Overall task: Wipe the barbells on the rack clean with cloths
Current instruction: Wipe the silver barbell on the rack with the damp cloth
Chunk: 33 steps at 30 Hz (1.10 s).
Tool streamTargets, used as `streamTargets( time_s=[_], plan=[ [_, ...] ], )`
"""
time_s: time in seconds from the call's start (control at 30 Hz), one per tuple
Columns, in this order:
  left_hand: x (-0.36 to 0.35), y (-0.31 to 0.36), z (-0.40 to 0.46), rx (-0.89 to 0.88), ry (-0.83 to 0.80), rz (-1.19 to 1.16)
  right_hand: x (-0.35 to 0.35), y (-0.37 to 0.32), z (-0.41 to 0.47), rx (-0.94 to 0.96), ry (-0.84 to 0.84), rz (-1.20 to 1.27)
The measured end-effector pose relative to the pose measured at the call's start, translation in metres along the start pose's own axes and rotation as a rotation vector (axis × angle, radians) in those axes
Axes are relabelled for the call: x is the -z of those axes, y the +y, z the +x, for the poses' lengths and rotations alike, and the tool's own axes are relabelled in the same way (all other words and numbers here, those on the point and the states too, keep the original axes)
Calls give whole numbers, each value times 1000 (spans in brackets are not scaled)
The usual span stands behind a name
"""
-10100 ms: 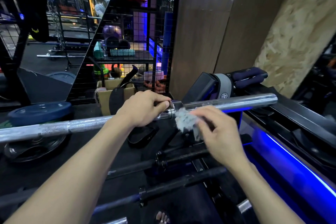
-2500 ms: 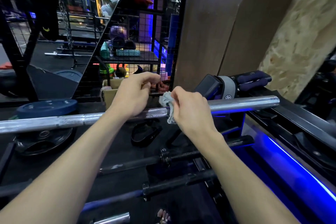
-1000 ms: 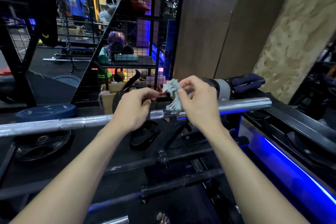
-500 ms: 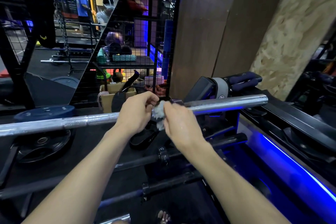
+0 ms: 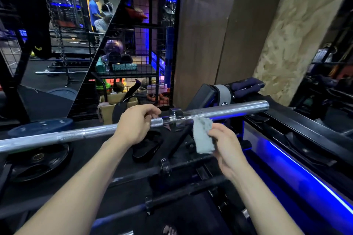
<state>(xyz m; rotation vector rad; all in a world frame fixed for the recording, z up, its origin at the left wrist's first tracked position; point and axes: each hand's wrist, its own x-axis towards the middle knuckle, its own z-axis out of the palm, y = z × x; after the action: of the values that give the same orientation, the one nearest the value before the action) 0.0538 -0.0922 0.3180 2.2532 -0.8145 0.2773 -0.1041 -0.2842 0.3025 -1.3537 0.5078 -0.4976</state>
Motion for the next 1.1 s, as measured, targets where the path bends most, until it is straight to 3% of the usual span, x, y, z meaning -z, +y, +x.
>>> streamTargets(
  time_s=[0.1,0.17,0.3,0.67,0.77,0.93,1.1],
  plan=[
    [1,6,7,-14,-39,-23,7,-6,11,-255,6,368],
    [0,14,14,-46,-54,-22,11,-6,18,-292,-37,430],
    [-7,29,28,-99,-80,-36,15,-3,32,-121,-118,128],
    [-28,13,35,-2,-190,61,-10,-3,69,542,126,-550],
    [-27,15,35,-2,-206,95,-28,-8,70,713,103,-751],
    [-25,17,33,-5,-204,96,-43,-12,74,840,84,-1127],
    [-24,15,31,-9,-185,80,-40,-7,81,856,129,-1256]
  ],
)
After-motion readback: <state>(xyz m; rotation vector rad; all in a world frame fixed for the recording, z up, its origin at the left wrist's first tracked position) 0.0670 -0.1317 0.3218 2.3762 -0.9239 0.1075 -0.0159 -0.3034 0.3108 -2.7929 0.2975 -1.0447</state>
